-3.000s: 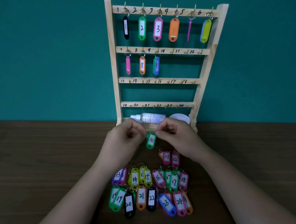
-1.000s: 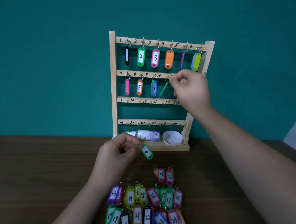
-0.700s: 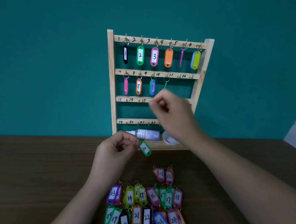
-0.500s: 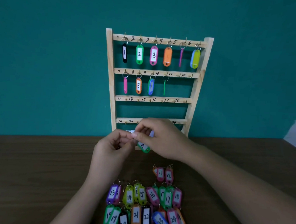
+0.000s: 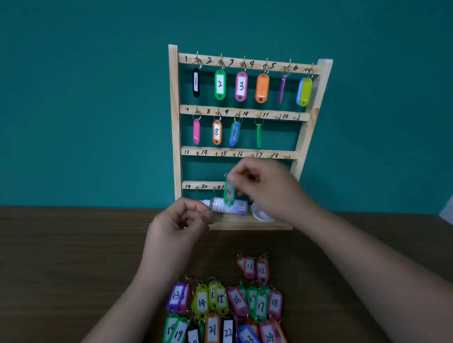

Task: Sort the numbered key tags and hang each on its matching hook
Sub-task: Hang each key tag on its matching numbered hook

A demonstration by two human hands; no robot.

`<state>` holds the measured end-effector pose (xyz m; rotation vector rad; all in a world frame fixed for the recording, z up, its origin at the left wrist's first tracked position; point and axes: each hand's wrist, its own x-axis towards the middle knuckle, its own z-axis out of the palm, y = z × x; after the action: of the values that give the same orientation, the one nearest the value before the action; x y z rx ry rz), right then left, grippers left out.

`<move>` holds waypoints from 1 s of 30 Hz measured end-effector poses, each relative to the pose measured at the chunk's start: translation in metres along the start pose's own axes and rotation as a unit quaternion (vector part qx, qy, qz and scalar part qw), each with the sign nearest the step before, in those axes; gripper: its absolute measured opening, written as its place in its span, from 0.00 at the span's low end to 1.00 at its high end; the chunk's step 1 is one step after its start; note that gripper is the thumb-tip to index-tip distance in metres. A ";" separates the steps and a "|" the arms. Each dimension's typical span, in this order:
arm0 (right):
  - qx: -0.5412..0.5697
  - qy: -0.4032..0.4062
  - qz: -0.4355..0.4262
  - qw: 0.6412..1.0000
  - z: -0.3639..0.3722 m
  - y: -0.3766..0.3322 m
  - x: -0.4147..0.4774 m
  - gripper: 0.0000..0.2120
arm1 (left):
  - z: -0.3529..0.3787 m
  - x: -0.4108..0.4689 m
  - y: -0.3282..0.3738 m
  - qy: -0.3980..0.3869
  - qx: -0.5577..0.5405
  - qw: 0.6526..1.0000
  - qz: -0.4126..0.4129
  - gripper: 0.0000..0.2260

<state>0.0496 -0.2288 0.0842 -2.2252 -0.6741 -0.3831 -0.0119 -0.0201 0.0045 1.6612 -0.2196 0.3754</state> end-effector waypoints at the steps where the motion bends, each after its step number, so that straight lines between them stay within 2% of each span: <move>1: 0.018 0.037 0.008 0.999 -0.010 0.000 0.008 0.06 | 0.000 0.000 0.000 -0.002 0.002 1.000 -0.006 0.02; 4: 0.068 0.131 0.036 0.988 -0.038 -0.002 0.030 0.08 | -0.001 -0.001 -0.001 -0.019 0.031 0.999 -0.019 0.03; 7: 0.080 0.175 0.060 0.980 -0.056 -0.003 0.049 0.08 | 0.002 -0.001 0.000 -0.027 0.044 0.998 -0.027 0.04; 12: 0.027 0.170 0.103 0.980 -0.068 -0.006 0.066 0.10 | 0.005 -0.003 0.001 -0.032 0.066 0.997 -0.028 0.04; 16: -0.041 0.170 0.089 0.981 -0.066 -0.011 0.067 0.12 | 0.005 -0.003 0.000 -0.035 0.088 0.995 -0.027 0.05; 22: -0.068 0.151 0.099 0.981 -0.062 -0.014 0.066 0.13 | 0.005 -0.003 0.000 -0.044 0.103 0.993 -0.021 0.06; 30: -0.071 0.226 0.012 0.971 -0.044 0.004 0.032 0.04 | 0.003 -0.002 -0.006 -0.052 0.135 0.989 -0.011 0.09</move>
<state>0.0752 -0.2532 0.1263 -2.1636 -0.3825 -0.9162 -0.0108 -0.0223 -0.0022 1.9513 -0.2360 0.3115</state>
